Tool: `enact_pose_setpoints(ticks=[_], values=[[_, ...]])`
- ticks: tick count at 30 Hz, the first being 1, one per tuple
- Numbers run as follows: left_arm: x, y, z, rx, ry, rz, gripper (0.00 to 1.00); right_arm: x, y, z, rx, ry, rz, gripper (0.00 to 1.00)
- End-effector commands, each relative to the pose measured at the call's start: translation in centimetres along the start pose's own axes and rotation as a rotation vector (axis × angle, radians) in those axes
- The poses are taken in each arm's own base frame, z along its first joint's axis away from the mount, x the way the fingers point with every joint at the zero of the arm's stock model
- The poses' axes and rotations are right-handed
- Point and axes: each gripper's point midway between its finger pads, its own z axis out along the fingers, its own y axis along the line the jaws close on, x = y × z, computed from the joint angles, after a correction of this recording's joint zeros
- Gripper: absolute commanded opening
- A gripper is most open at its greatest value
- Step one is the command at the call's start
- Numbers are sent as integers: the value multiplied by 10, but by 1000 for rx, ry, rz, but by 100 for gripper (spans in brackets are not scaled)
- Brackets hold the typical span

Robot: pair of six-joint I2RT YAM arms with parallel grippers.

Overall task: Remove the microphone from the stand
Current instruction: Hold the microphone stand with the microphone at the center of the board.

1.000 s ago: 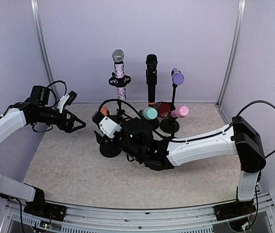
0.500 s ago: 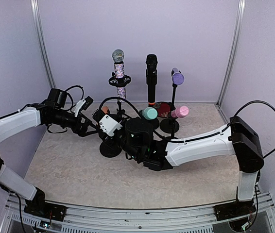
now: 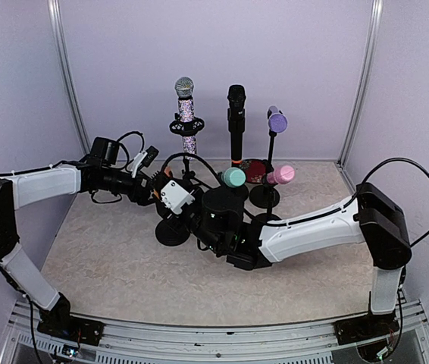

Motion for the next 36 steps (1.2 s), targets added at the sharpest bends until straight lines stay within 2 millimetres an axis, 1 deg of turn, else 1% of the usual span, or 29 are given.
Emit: enact_pose_setpoints(ticks=[1, 6, 10, 13, 16, 18, 19, 22, 24, 28, 31, 34, 36], values=[[-21, -14, 5, 79, -61, 46, 75, -29, -20, -6, 17, -78, 83, 34], [-14, -21, 16, 109, -43, 44, 66, -36, -19, -9, -7, -95, 106, 30], [-12, -21, 19, 106, -50, 39, 60, -39, -17, -11, -27, -101, 112, 27], [-10, -21, 19, 104, -54, 40, 49, -43, -17, -14, -33, -108, 110, 24], [-8, -24, 17, 107, -57, 40, 35, -47, -15, -18, -38, -114, 85, 21], [-4, -31, 13, 111, -62, 49, 27, -53, -15, -23, -40, -122, 71, 20], [-4, -35, 11, 113, -70, 60, 24, -57, -16, -26, -40, -127, 68, 20], [6, -42, 9, 104, -68, 69, 20, -64, -14, -36, -40, -136, 46, 19], [15, -41, 10, 83, -59, 60, 18, -66, -11, -42, -38, -135, 22, 18], [25, -34, 10, 33, -63, 51, 13, -64, -8, -53, -28, -124, -5, 15], [26, -27, 10, -8, -71, 50, 8, -65, -7, -60, -25, -125, -10, 13], [24, -14, 10, -82, -85, 54, 2, -71, -8, -67, -14, -137, -26, 10], [22, -4, 10, -135, -95, 54, 0, -76, -7, -71, -10, -148, -44, 9]])
